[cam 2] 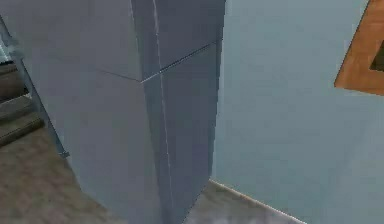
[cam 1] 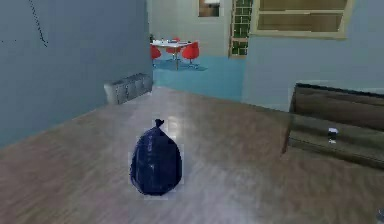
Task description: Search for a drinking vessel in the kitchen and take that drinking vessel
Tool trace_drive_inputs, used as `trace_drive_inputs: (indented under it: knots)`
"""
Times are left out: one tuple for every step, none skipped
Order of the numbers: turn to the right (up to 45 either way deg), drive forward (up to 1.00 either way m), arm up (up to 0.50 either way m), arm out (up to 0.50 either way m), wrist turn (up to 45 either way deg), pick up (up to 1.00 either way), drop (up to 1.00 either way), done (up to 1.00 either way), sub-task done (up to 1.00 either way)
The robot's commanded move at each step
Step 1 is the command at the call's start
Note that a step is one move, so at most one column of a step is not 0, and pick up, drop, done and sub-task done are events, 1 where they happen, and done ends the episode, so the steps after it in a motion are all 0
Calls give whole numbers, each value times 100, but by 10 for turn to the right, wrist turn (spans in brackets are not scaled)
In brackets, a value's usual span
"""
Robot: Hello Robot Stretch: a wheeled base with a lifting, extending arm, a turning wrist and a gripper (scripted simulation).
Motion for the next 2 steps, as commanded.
trace_drive_inputs:
  knots:
    - [-450, 0, 0, 0, 0, 0, 0, 0, 0]
    - [-330, 0, 0, 0, 0, 0, 0, 0, 0]
